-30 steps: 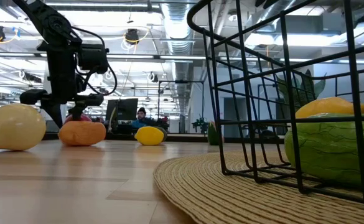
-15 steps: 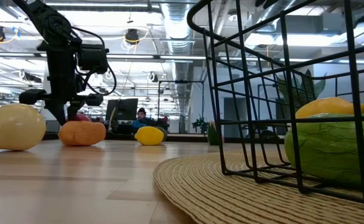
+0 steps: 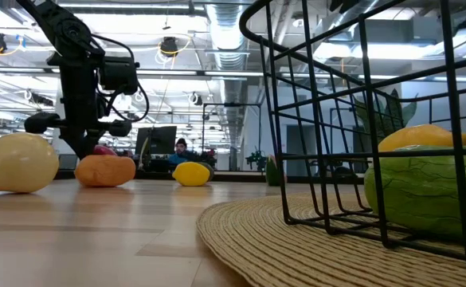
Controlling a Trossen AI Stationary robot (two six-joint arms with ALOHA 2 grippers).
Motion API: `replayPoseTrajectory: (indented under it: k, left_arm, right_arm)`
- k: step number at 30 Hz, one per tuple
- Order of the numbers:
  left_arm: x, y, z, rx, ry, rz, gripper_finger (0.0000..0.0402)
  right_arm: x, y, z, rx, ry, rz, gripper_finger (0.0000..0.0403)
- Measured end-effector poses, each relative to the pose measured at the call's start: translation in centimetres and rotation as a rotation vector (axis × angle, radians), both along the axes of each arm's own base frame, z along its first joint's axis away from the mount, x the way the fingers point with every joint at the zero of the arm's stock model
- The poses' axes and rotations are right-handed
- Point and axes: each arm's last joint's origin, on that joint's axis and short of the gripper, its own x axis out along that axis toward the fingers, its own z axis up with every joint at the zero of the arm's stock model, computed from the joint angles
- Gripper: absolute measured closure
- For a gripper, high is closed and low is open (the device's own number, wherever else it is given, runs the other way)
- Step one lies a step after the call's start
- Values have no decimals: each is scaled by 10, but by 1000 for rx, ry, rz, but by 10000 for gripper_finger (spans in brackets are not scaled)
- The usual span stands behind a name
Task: Build produce basket
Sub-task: Put the apple into the mesh basket
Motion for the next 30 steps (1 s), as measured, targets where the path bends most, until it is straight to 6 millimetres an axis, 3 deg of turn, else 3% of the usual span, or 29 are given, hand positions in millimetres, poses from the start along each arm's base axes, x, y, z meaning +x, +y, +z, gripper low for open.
replayPoseTrajectory:
  k: [9, 30]
  left_arm:
    - [5, 2, 3, -15, -57, -75, 401]
    - [48, 7, 63, 103, -190, -380, 401]
  right_arm:
    - [0, 0, 0, -1, 1, 1, 155]
    - [-3, -4, -1, 6, 12, -27, 155]
